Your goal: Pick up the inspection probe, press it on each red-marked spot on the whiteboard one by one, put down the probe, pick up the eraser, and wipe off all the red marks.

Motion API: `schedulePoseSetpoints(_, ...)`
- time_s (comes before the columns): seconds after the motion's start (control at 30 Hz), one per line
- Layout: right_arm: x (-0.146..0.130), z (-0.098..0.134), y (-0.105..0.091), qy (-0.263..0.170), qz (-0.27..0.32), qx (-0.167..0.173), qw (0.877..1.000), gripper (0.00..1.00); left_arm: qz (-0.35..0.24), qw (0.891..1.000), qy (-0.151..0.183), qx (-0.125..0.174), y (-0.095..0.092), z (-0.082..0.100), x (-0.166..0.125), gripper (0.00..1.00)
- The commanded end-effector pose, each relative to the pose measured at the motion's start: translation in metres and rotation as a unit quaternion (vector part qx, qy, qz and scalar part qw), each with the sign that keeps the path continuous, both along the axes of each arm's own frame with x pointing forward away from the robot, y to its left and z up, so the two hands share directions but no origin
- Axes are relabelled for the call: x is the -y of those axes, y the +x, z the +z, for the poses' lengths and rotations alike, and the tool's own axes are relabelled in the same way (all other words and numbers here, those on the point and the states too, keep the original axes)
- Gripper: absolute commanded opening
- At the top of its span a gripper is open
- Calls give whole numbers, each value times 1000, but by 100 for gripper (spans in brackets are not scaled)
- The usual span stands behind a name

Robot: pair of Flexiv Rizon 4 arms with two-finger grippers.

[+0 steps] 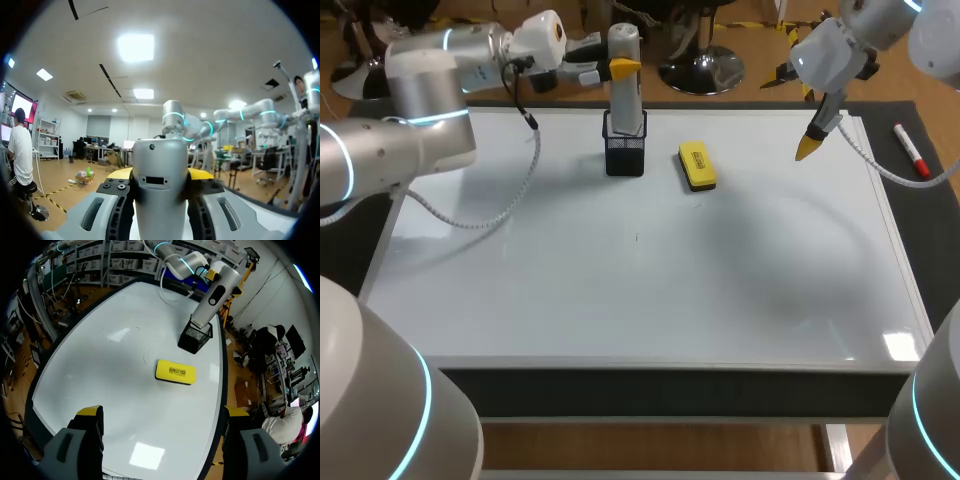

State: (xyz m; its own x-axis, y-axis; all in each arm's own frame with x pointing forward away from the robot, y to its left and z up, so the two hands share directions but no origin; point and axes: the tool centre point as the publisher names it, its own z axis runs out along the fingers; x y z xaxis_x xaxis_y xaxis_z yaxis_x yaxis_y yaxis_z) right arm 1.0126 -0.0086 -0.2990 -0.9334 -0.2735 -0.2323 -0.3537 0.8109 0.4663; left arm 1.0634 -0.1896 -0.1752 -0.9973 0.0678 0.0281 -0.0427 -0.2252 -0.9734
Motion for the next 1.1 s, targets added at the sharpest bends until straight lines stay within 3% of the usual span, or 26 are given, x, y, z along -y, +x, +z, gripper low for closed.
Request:
schedulePoseSetpoints(0.03, 0, 0, 0, -2, 1, -1, 1000, 100, 1, 1000, -2, 0, 2, -2, 0, 0)
schedulePoseSetpoints(1.1, 0, 0, 0, -2, 1, -1, 1000, 100, 17, 1000, -5, -7, 17, -35, 3, 0)
